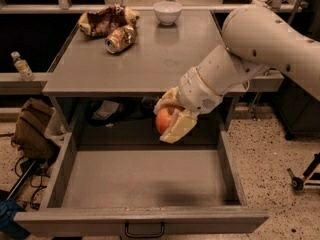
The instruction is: Place apple into top drawer
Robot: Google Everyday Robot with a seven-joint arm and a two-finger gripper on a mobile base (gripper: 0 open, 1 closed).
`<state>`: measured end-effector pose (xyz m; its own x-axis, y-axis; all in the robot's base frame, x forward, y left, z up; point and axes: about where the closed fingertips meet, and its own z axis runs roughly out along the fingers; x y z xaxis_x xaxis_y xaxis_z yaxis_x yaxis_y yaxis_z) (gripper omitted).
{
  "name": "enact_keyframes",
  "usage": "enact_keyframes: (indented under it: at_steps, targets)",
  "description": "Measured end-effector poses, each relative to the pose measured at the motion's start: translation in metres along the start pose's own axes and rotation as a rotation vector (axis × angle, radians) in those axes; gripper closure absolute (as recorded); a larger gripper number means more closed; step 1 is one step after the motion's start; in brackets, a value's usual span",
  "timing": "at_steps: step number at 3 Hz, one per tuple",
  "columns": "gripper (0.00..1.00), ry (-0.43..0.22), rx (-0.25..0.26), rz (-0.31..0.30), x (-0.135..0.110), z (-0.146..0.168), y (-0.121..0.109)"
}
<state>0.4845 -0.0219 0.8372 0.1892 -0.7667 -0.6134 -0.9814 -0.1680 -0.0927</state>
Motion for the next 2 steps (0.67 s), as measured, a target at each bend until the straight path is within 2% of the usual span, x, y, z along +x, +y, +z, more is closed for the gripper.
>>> enact_keyframes:
  at_steps: [1,2]
  targets:
    - [1.0,0.0,0.0,0.0,0.0,0.0,0.0]
    - [1.0,-0.029,0.025,0.005,0.007,0.018,-0.001]
